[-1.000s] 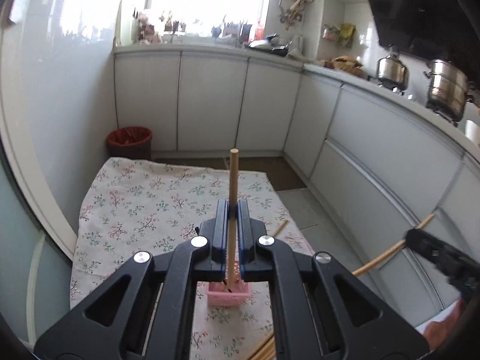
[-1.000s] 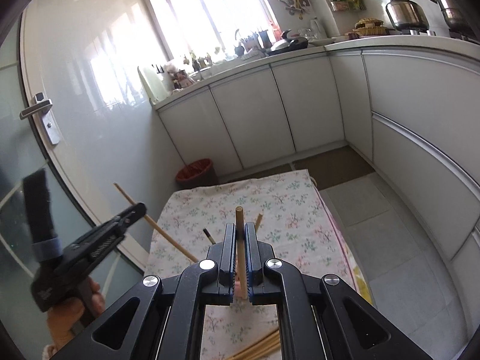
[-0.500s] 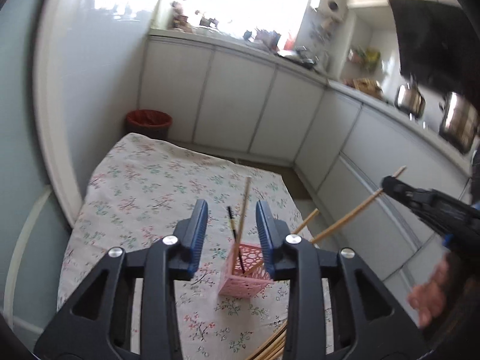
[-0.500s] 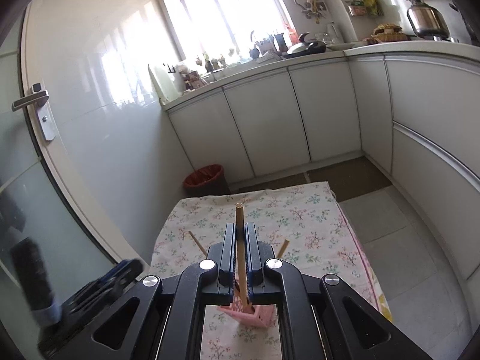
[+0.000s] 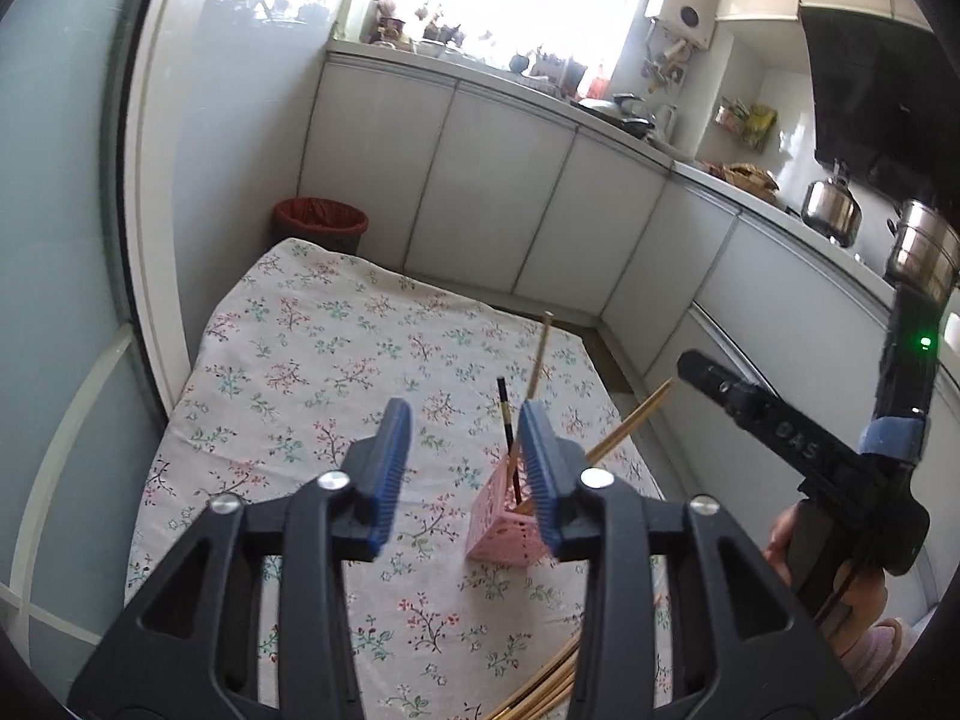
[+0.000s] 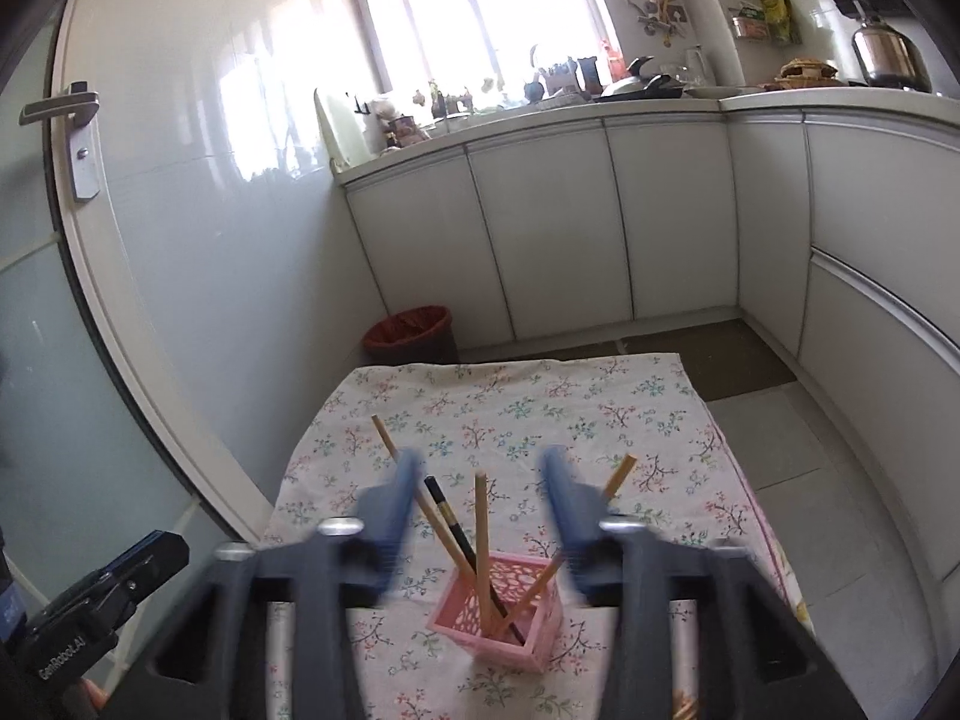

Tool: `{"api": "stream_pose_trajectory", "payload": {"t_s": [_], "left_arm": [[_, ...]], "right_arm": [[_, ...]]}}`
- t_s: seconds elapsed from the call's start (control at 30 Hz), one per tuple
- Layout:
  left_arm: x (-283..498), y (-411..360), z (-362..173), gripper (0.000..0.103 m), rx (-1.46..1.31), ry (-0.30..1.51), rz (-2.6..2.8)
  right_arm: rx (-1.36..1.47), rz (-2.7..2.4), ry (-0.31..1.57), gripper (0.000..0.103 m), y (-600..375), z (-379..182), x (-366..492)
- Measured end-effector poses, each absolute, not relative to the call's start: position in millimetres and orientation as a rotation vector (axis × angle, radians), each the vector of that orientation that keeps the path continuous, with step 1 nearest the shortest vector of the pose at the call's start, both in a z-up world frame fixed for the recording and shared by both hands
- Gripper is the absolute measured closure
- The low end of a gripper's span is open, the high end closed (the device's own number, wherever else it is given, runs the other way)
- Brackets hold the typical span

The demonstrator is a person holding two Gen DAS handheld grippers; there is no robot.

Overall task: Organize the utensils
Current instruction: 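Open the left tool over the pink cup while the right tool drops its chopstick in, then lower the left tool to the chopstick bundle and close on one chopstick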

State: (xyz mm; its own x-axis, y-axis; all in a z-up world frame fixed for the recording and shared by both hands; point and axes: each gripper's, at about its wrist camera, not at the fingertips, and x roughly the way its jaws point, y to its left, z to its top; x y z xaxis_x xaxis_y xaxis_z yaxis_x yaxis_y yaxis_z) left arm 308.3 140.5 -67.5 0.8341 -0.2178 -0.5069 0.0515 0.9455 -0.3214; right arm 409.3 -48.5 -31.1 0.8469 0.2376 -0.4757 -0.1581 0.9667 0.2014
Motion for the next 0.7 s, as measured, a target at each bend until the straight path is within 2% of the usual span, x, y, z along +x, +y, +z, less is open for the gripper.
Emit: {"api": "stream_pose_trajectory", "payload": {"t_s": [0.03,0.17,0.3,0.43,0.5,0.6,0.67,0.7], "left_arm": [[306,139,-66,0.056,-0.297,0.565,-0.142],[299,136,-63,0.054,-0.284,0.561,-0.141],[293,128,-60,0.052,-0.263,0.562,-0.154],[283,117,-56,0.043,-0.233,0.548,-0.167],[279,111,-54,0.042,-0.213,0.544,-0.174],[271,102,-52,0.03,-0.184,0.535,-0.164],[265,97,-53,0.016,-0.169,0.522,-0.155],[262,95,-53,0.014,-0.16,0.521,-0.152]], "right_arm": [[0.16,0.197,0.495,0.03,-51,-28,402],[0.147,0.158,0.477,0.022,-60,-21,383],[0.095,0.112,0.471,0.018,-67,-17,367],[0.068,0.088,0.487,0.016,-74,-19,351],[0.065,0.078,0.496,0.014,-78,-20,342],[0.07,0.064,0.505,0.003,-83,-22,328],[0.062,0.044,0.509,0.0,-88,-24,317],[0.055,0.034,0.513,0.0,-90,-27,311]]}}
